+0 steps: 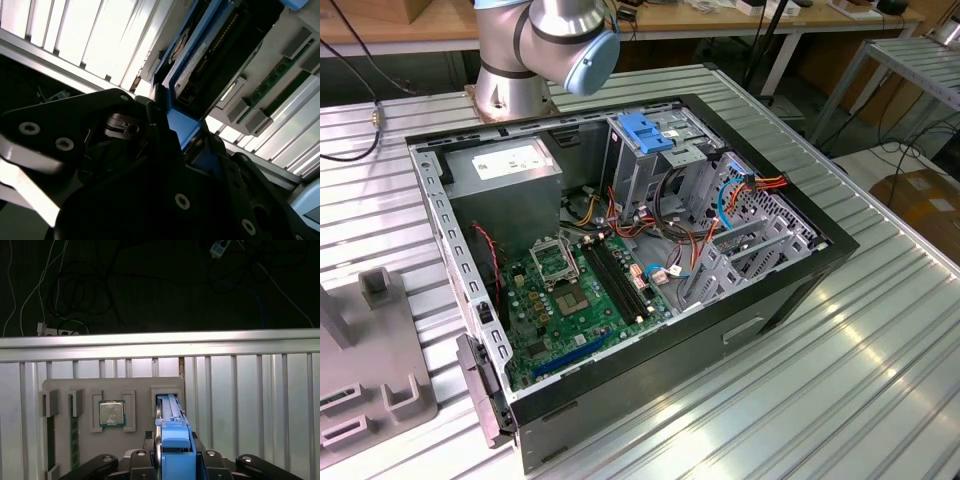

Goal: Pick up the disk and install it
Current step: 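Pick up the disk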

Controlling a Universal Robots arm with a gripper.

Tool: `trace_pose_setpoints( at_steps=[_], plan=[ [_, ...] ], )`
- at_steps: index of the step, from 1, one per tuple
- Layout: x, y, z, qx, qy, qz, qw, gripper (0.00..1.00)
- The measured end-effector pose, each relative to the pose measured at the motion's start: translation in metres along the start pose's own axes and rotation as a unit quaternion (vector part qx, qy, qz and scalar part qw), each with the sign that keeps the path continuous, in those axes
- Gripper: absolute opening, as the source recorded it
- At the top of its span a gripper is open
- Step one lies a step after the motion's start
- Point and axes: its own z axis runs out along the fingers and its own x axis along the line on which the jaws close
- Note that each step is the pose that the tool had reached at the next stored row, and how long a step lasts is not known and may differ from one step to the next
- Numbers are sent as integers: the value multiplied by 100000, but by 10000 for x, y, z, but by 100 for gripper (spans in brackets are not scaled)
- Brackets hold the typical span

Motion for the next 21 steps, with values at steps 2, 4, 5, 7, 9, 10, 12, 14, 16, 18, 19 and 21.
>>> trace_pose_setpoints(
  at_steps=[2, 4, 5, 7, 9, 10, 12, 14, 16, 18, 19, 21],
  plan=[
    [-1, 1, -43, -2, -1, 1, 100000, 37],
    [-2, 1, -75, -9, 3, 3, 100000, 37],
    [-2, 1, -96, -3, 2, -1, 100000, 37],
    [-3, 1, -131, 0, -1, -1, 100000, 37],
    [-3, 2, -159, 2, 0, 0, 100000, 37],
    [-4, 2, -179, -3, 3, 3, 100000, 37],
    [-5, 3, -224, -4, 1, 2, 100000, 37],
    [-5, 3, -252, -4, 3, 0, 100000, 37],
    [-5, 3, -263, -2, 1, 1, 100000, 37],
    [-6, 3, -276, -4, 2, 2, 100000, 37],
    [-6, 3, -285, -3, 0, -3, 100000, 37],
    [-6, 3, -304, -5, 1, 1, 100000, 37]
  ],
)
